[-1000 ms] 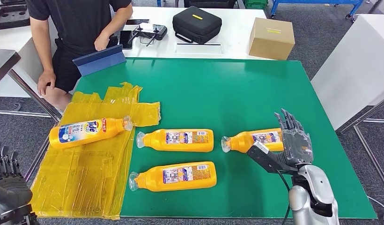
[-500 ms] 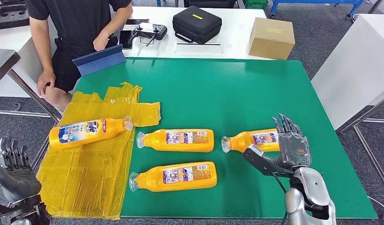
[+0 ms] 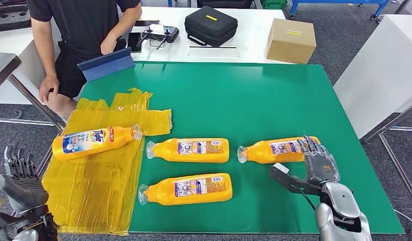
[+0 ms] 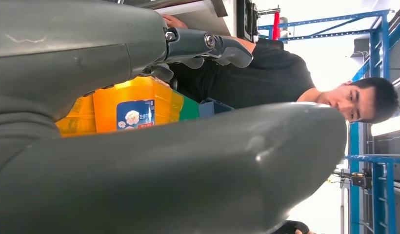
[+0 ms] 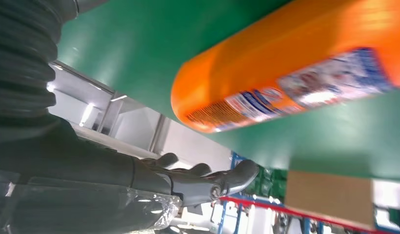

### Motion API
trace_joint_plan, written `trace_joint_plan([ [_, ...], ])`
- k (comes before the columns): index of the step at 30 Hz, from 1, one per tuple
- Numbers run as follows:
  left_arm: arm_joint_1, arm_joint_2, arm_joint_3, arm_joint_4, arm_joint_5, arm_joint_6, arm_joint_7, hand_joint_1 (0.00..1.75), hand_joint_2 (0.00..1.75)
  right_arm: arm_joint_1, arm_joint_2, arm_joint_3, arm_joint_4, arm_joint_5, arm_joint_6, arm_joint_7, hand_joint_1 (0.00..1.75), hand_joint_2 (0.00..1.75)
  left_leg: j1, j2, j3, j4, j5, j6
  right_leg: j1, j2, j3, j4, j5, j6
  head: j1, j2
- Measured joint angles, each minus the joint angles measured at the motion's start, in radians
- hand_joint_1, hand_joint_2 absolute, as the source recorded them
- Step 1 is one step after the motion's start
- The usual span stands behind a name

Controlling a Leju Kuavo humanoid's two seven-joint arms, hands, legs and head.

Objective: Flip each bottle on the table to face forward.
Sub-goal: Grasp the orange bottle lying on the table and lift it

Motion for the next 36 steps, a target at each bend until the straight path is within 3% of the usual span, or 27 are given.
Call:
trace_joint_plan([
  [14, 0.038, 0.000, 0.004, -0.006, 0.021, 0.002, -0.009, 0.00, 0.00, -0.177, -0.110, 0.032, 0.297, 0.006, -0.072, 0.015, 0.00, 1.75, 0.000, -0.001, 0.000, 0.000, 0.001, 0.001, 0.000, -0.001, 0.000, 0.000, 0.001, 0.001, 0.000, 0.000],
  [27, 0.065, 0.000, 0.019, -0.039, 0.035, 0.001, -0.009, 0.00, 0.00, -0.262, -0.108, 0.076, 0.403, 0.026, -0.080, 0.031, 0.00, 1.75, 0.000, -0.002, 0.000, 0.000, 0.001, 0.001, 0.000, -0.001, 0.001, 0.000, 0.001, 0.001, 0.000, 0.000],
  [36, 0.073, -0.004, 0.021, -0.066, 0.043, 0.003, -0.001, 0.00, 0.00, -0.320, -0.075, 0.104, 0.484, 0.077, -0.086, 0.044, 0.00, 1.75, 0.000, -0.001, 0.000, 0.000, 0.001, 0.000, 0.000, -0.001, 0.001, 0.000, 0.001, 0.001, 0.000, 0.000],
])
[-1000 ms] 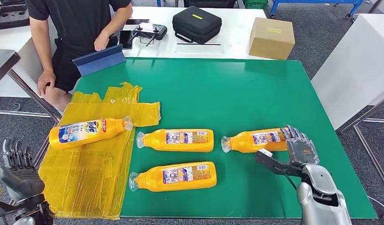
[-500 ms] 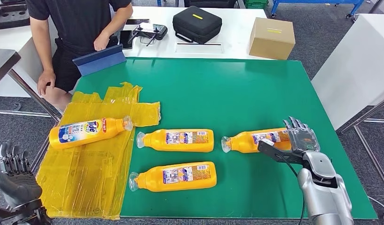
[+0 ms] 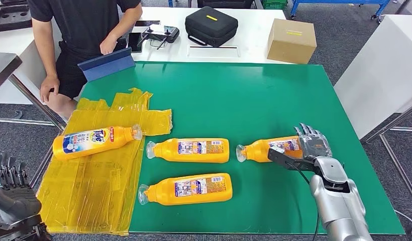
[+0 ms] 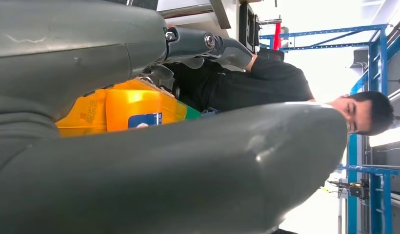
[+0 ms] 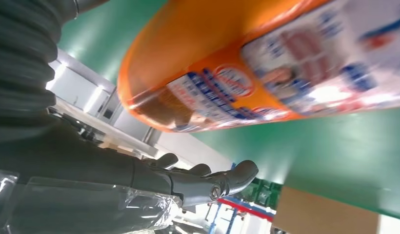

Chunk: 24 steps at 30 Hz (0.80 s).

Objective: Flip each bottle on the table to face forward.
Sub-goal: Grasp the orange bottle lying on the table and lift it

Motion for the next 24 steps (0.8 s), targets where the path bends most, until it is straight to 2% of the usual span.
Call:
trace_joint_plan([
  [6, 0.011, -0.012, 0.010, -0.030, 0.004, 0.004, 0.008, 0.00, 0.00, -0.034, 0.025, 0.020, 0.071, 0.030, 0.007, 0.020, 0.00, 1.75, 0.000, 0.000, 0.000, 0.000, 0.000, 0.000, 0.000, 0.000, 0.000, 0.000, 0.000, 0.000, 0.000, 0.000],
  [18, 0.025, -0.033, 0.027, -0.067, 0.005, 0.009, 0.020, 0.00, 0.00, -0.110, 0.035, 0.021, 0.198, 0.062, 0.033, 0.053, 0.00, 1.75, 0.000, 0.003, 0.006, 0.000, 0.000, 0.000, 0.000, 0.001, 0.003, -0.001, 0.002, -0.002, 0.000, 0.000],
  [19, 0.025, -0.034, 0.028, -0.070, 0.005, 0.010, 0.023, 0.00, 0.00, -0.114, 0.035, 0.021, 0.208, 0.065, 0.038, 0.059, 0.38, 1.75, 0.000, 0.003, 0.007, 0.000, 0.000, 0.000, 0.000, 0.001, 0.003, -0.001, 0.002, -0.002, 0.000, 0.000],
  [22, 0.027, -0.039, 0.028, -0.077, 0.005, 0.012, 0.029, 0.00, 0.00, -0.126, 0.036, 0.020, 0.234, 0.068, 0.048, 0.071, 1.68, 1.75, 0.000, 0.004, 0.012, 0.000, 0.000, 0.000, 0.000, 0.001, 0.001, -0.002, 0.001, -0.004, 0.000, 0.000],
  [24, 0.029, -0.041, 0.028, -0.081, 0.004, 0.013, 0.031, 0.00, 0.00, -0.130, 0.036, 0.019, 0.247, 0.070, 0.052, 0.073, 1.75, 1.75, 0.000, 0.004, 0.014, -0.001, -0.001, 0.000, 0.000, 0.001, 0.001, -0.002, 0.000, -0.005, 0.000, 0.000],
])
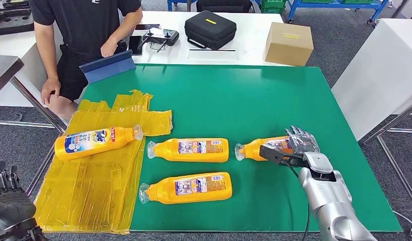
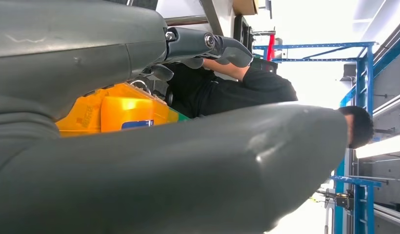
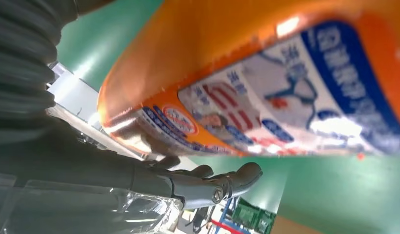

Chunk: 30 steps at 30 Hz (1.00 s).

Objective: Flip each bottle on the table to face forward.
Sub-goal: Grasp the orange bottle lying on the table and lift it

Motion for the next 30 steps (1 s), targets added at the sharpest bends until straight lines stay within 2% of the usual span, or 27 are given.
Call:
trace_joint_plan([
  [21, 0.041, -0.008, 0.013, -0.048, 0.008, -0.023, 0.018, 0.00, 0.00, -0.001, 0.001, -0.052, 0.015, 0.012, 0.016, -0.010, 1.75, 1.75, 0.000, -0.004, 0.000, 0.000, 0.002, 0.001, 0.000, -0.001, 0.001, 0.000, 0.001, 0.002, 0.000, 0.000],
  [26, 0.046, -0.008, 0.019, -0.048, 0.008, -0.032, 0.020, 0.00, 0.00, 0.010, 0.004, -0.073, -0.006, -0.023, 0.021, -0.064, 1.75, 1.75, 0.000, -0.004, -0.001, 0.000, 0.002, 0.001, 0.000, -0.001, 0.003, 0.000, 0.002, 0.002, 0.000, 0.000],
  [30, 0.050, -0.011, 0.029, -0.048, 0.005, -0.048, 0.023, 0.00, 0.00, 0.040, 0.014, -0.094, -0.078, -0.092, 0.046, -0.133, 1.75, 1.75, 0.000, -0.003, -0.005, 0.000, 0.002, 0.001, 0.000, -0.001, 0.008, 0.001, 0.003, 0.004, 0.000, 0.000],
])
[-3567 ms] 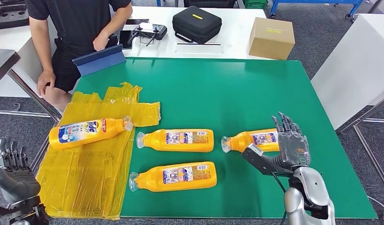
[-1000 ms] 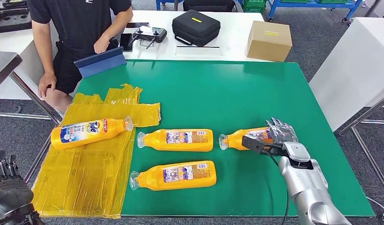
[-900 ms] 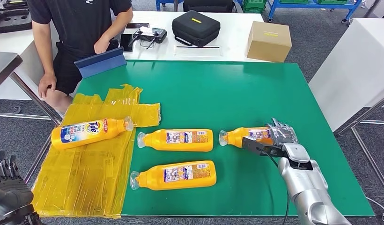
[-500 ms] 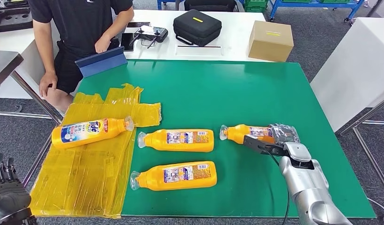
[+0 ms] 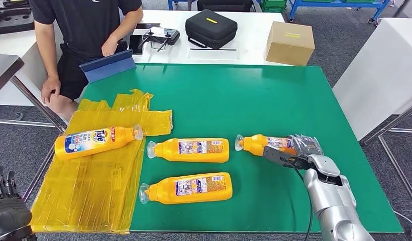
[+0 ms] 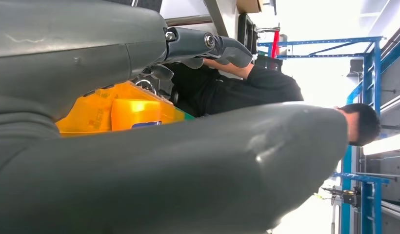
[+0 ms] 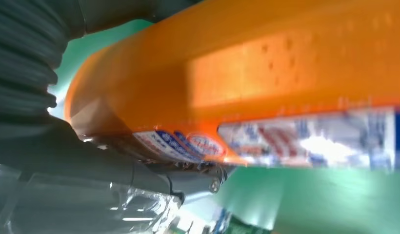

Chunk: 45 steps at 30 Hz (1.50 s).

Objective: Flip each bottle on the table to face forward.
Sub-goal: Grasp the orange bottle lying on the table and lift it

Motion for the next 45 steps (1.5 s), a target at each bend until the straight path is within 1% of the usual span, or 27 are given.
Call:
trace_joint_plan([
  [2, 0.002, -0.004, 0.009, -0.001, -0.004, -0.011, 0.000, 0.00, 0.00, 0.019, 0.007, -0.006, -0.060, -0.042, 0.006, -0.030, 1.75, 1.75, 0.000, 0.000, -0.002, 0.000, 0.000, 0.000, 0.000, 0.000, -0.002, 0.000, 0.000, 0.000, 0.000, 0.000],
  [5, 0.003, -0.014, 0.027, -0.006, -0.011, -0.028, 0.000, 0.00, 0.00, 0.033, 0.020, -0.012, -0.168, -0.095, 0.018, -0.051, 1.75, 1.75, 0.000, 0.000, -0.006, 0.000, 0.002, 0.000, 0.000, 0.000, -0.006, 0.001, 0.000, 0.000, 0.000, 0.000],
  [10, 0.004, -0.036, 0.045, -0.008, -0.031, -0.046, 0.000, 0.00, 0.00, 0.037, 0.045, -0.014, -0.356, -0.156, 0.035, -0.061, 1.74, 1.75, 0.000, 0.000, -0.009, 0.000, 0.003, 0.000, 0.000, -0.001, -0.009, 0.001, 0.000, 0.000, 0.000, 0.000],
  [16, 0.002, -0.053, 0.046, -0.008, -0.060, -0.047, 0.000, 0.00, 0.00, 0.058, 0.083, -0.014, -0.508, -0.194, 0.014, -0.071, 1.75, 1.75, 0.000, -0.001, -0.011, 0.000, 0.002, 0.000, 0.000, -0.001, -0.011, 0.001, 0.000, 0.000, 0.000, 0.000],
  [19, -0.004, -0.065, 0.024, -0.006, -0.077, -0.032, -0.003, 0.00, 0.00, 0.079, 0.123, -0.003, -0.606, -0.255, 0.012, -0.061, 1.72, 1.75, 0.000, -0.001, -0.012, 0.000, 0.002, 0.000, 0.000, -0.001, -0.012, 0.001, 0.000, 0.000, 0.000, 0.000],
  [22, -0.028, -0.070, -0.046, 0.013, -0.063, 0.003, -0.009, 0.00, 0.00, 0.084, 0.167, 0.044, -0.666, -0.362, 0.011, -0.054, 1.69, 1.75, 0.000, 0.000, -0.012, 0.000, 0.002, 0.000, 0.000, -0.001, -0.012, 0.001, 0.000, 0.000, 0.000, 0.000],
  [26, -0.066, -0.068, -0.154, 0.056, -0.029, 0.046, -0.016, 0.00, 0.00, 0.078, 0.206, 0.133, -0.679, -0.426, -0.001, -0.039, 1.69, 1.75, 0.000, 0.000, -0.012, 0.000, 0.003, -0.001, 0.000, -0.001, -0.012, 0.001, 0.000, 0.000, 0.000, 0.000],
  [30, -0.077, -0.059, -0.209, 0.077, -0.003, 0.054, -0.018, 0.00, 0.00, 0.076, 0.220, 0.176, -0.685, -0.470, 0.000, -0.043, 1.70, 1.75, 0.000, -0.001, -0.012, 0.000, 0.004, -0.001, 0.000, -0.001, -0.012, 0.002, 0.000, 0.000, 0.000, 0.000],
  [34, -0.116, -0.052, -0.272, 0.119, 0.036, 0.044, -0.023, 0.00, 0.00, 0.055, 0.254, 0.240, -0.662, -0.587, -0.005, -0.062, 1.73, 1.75, 0.000, -0.001, -0.014, 0.000, 0.004, -0.001, 0.000, -0.001, -0.013, 0.002, 0.000, 0.000, 0.000, 0.000],
  [37, -0.162, -0.053, -0.343, 0.159, 0.070, 0.049, -0.029, 0.00, 0.00, 0.009, 0.285, 0.327, -0.588, -0.722, -0.038, -0.065, 1.73, 1.75, 0.000, -0.001, -0.013, 0.000, 0.004, -0.001, 0.000, -0.001, -0.013, 0.002, 0.000, 0.000, 0.000, 0.000],
  [40, -0.198, -0.054, -0.403, 0.181, 0.090, 0.059, -0.024, 0.00, 0.00, -0.042, 0.310, 0.417, -0.476, -0.843, -0.074, -0.069, 1.74, 1.75, 0.000, 0.000, -0.013, 0.000, 0.004, -0.002, 0.000, -0.001, -0.013, 0.002, 0.000, 0.000, 0.000, 0.000],
  [44, -0.226, -0.055, -0.462, 0.191, 0.101, 0.064, -0.003, 0.00, 0.00, -0.078, 0.343, 0.505, -0.354, -0.942, -0.090, -0.064, 1.74, 1.75, 0.001, -0.001, -0.013, 0.000, 0.005, -0.002, 0.000, -0.001, -0.013, 0.002, 0.000, 0.000, 0.000, 0.000],
  [45, -0.230, -0.055, -0.472, 0.193, 0.102, 0.065, 0.001, 0.00, 0.44, -0.083, 0.349, 0.517, -0.334, -0.955, -0.091, -0.060, 1.73, 1.75, 0.001, -0.001, -0.013, 0.000, 0.005, -0.002, 0.000, -0.001, -0.013, 0.002, 0.000, 0.000, 0.000, 0.000],
])
